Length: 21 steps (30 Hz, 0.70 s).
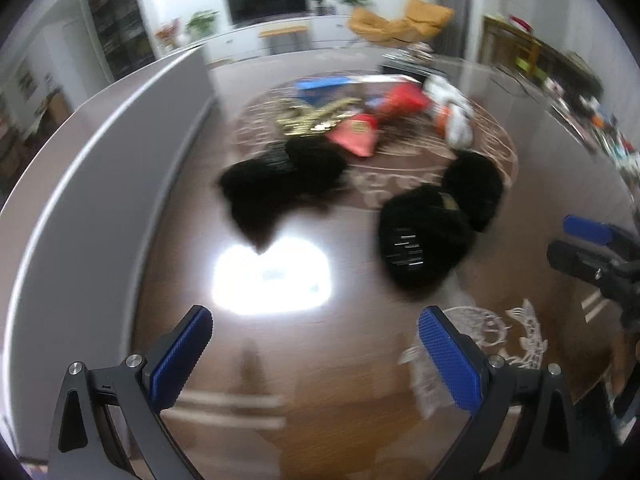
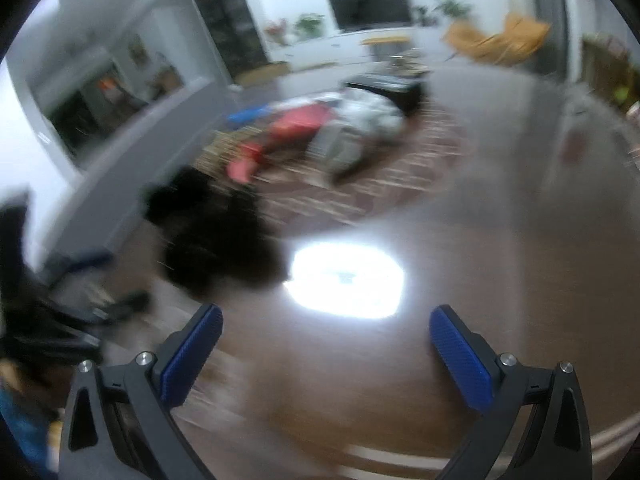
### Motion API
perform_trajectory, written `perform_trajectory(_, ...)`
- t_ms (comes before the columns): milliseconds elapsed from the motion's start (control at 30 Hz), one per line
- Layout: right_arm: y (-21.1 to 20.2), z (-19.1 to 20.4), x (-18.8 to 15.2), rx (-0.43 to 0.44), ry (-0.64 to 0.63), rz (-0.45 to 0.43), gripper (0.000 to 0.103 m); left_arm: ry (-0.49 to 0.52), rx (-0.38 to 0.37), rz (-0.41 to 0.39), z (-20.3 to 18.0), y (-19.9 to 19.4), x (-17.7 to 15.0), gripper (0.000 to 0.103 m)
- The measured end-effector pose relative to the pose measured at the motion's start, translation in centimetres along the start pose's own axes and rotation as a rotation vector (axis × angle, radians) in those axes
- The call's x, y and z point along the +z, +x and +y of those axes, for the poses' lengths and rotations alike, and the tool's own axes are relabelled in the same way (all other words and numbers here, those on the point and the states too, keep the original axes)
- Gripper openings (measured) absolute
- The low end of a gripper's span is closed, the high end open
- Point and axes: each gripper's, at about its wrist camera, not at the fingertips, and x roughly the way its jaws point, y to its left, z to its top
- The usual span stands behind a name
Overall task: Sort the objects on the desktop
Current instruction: 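Grasp a black velvet pouch with the left tool while the right tool grasps the other pouch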
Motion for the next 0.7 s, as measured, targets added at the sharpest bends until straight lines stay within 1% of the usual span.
perform_trajectory(33, 0.9, 1.2, 0.9, 0.055, 0.004, -0.001, 0.103, -0.029, 0.000, 0.000, 0.7, -0.2, -0.3, 0.103)
perform_trajectory(100, 2.6, 3.0, 2.1, 0.101, 0.003, 0.017, 0.103, -0.082, -0.012, 0.003, 2.3, -0.8, -1.0, 0.103)
perform_trajectory(133, 3.8, 4.2, 2.9, 0.107, -0.006, 0.020, 0.103, -0.098, -0.014, -0.001, 2.8, -1.2, -1.3, 0.103)
perform_trajectory(167, 4.7, 5.1, 3.5, 0.101, -0.018, 0.019, 0.103, -0.106, -0.012, -0.005, 3.1, -1.5, -1.4, 0.103)
perform_trajectory(200, 6.2, 6.4, 4.3, 0.064, -0.040, 0.032, 0.103, -0.109, -0.007, -0.014, 3.3, -1.6, -1.7, 0.103)
perform_trajectory(267, 8.2, 7.5, 4.9, 0.005, -0.075, 0.082, 0.103, -0.101, 0.007, -0.022, 3.2, -1.9, -1.9, 0.103)
perform_trajectory(300, 9.1, 8.1, 4.9, -0.027, -0.114, 0.116, 0.103, -0.091, 0.016, -0.020, 3.1, -1.9, -1.8, 0.103)
perform_trajectory(333, 9.1, 8.7, 4.9, -0.062, -0.179, 0.119, 0.103, -0.082, 0.023, -0.020, 3.1, -2.0, -1.6, 0.103)
perform_trajectory(367, 9.1, 8.6, 4.6, -0.085, -0.205, 0.138, 0.103, -0.072, 0.027, -0.024, 3.0, -2.2, -1.5, 0.103)
perform_trajectory(433, 7.9, 7.4, 3.5, -0.065, -0.233, 0.146, 0.103, -0.053, 0.024, -0.041, 2.7, -2.2, -0.7, 0.103)
perform_trajectory(467, 7.1, 6.6, 2.9, -0.071, -0.249, 0.145, 0.103, -0.040, 0.022, -0.048, 2.4, -2.1, -0.1, 0.103)
perform_trajectory(533, 6.2, 5.4, 2.0, -0.086, -0.253, 0.148, 0.103, -0.004, 0.033, -0.067, 1.5, -1.6, 1.6, 0.103)
perform_trajectory(600, 5.1, 4.5, 1.3, -0.074, -0.250, 0.150, 0.103, 0.048, 0.056, -0.098, 0.4, -0.5, 3.9, 0.103)
perform_trajectory(700, 4.8, 4.5, 0.6, -0.080, -0.268, 0.143, 0.103, 0.091, 0.058, -0.063, -0.5, 2.5, 6.7, 0.103)
